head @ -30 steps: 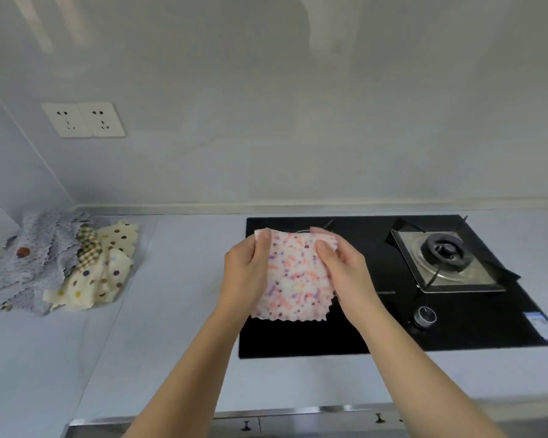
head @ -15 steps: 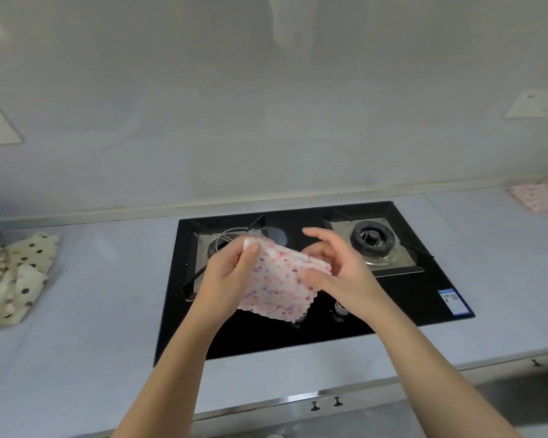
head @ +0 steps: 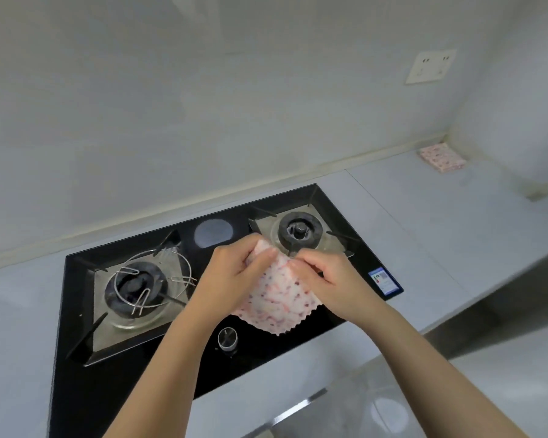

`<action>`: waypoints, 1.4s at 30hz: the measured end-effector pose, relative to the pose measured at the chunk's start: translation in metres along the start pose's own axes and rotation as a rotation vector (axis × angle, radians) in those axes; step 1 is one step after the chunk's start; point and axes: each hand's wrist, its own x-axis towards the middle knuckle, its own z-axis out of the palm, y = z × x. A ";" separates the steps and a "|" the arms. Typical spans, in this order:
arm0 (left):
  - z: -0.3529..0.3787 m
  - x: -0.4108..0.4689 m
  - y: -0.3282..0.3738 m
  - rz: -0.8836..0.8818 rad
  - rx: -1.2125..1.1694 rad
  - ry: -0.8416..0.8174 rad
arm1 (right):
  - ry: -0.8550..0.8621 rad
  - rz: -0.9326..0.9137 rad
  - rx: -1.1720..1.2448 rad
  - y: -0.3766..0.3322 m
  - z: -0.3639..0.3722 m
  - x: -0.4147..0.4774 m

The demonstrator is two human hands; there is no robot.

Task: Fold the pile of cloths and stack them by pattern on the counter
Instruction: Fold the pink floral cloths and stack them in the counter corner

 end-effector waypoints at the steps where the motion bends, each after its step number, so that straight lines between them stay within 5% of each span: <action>1: 0.010 0.007 0.003 0.002 0.003 -0.008 | 0.014 0.016 0.017 0.006 -0.007 -0.002; 13: 0.184 0.063 0.074 -0.176 -0.102 0.265 | 0.185 0.241 0.335 0.104 -0.159 -0.049; 17: 0.243 0.075 0.101 -0.275 -0.162 0.370 | 0.116 0.362 0.522 0.143 -0.209 -0.069; 23: 0.318 0.102 0.112 -0.422 -0.243 0.322 | 0.287 0.584 0.552 0.194 -0.250 -0.068; 28: 0.365 0.148 0.104 -0.509 -0.230 0.369 | 0.162 0.768 0.548 0.237 -0.276 -0.048; 35: 0.434 0.229 0.081 -0.714 -0.391 0.076 | 0.547 0.705 0.219 0.302 -0.320 -0.004; 42: 0.478 0.282 0.074 -0.576 -0.158 0.047 | 0.535 0.588 -0.244 0.361 -0.365 0.028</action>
